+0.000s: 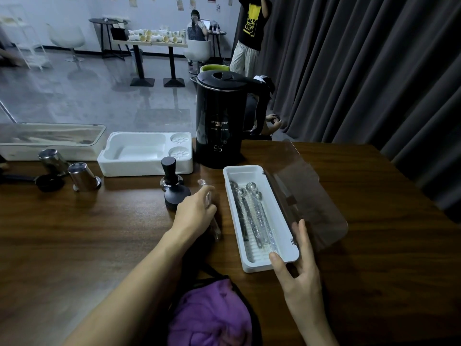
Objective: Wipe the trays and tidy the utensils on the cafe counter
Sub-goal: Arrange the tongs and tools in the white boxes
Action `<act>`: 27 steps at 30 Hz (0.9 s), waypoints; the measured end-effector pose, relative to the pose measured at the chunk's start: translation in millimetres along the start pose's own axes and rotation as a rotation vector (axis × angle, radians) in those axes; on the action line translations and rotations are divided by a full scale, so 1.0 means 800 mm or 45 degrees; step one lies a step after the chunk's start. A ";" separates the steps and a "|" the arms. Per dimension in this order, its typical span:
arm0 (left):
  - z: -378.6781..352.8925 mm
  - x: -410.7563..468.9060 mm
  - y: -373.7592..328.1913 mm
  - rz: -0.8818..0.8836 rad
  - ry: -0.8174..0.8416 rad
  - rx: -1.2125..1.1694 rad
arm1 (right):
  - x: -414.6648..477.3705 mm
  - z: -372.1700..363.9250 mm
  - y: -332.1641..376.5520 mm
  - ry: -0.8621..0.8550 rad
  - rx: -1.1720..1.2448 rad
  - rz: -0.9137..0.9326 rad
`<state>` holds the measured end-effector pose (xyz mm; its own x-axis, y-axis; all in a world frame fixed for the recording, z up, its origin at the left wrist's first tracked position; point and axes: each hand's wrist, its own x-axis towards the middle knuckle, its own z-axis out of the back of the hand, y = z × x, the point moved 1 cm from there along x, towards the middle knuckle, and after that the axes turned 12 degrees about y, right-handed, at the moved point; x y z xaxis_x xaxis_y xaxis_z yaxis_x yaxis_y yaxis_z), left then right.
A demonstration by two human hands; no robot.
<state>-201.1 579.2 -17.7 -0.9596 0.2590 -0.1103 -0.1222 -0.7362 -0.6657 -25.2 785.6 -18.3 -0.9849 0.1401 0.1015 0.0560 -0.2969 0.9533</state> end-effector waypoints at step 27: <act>-0.020 -0.017 -0.097 -0.338 0.108 -0.151 | 0.000 0.002 0.000 -0.014 -0.094 -0.016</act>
<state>-174.3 642.5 23.4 -0.8728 0.4876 0.0210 -0.3305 -0.5587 -0.7607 -24.8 787.1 -17.5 -0.9836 0.1545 0.0929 0.0308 -0.3636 0.9311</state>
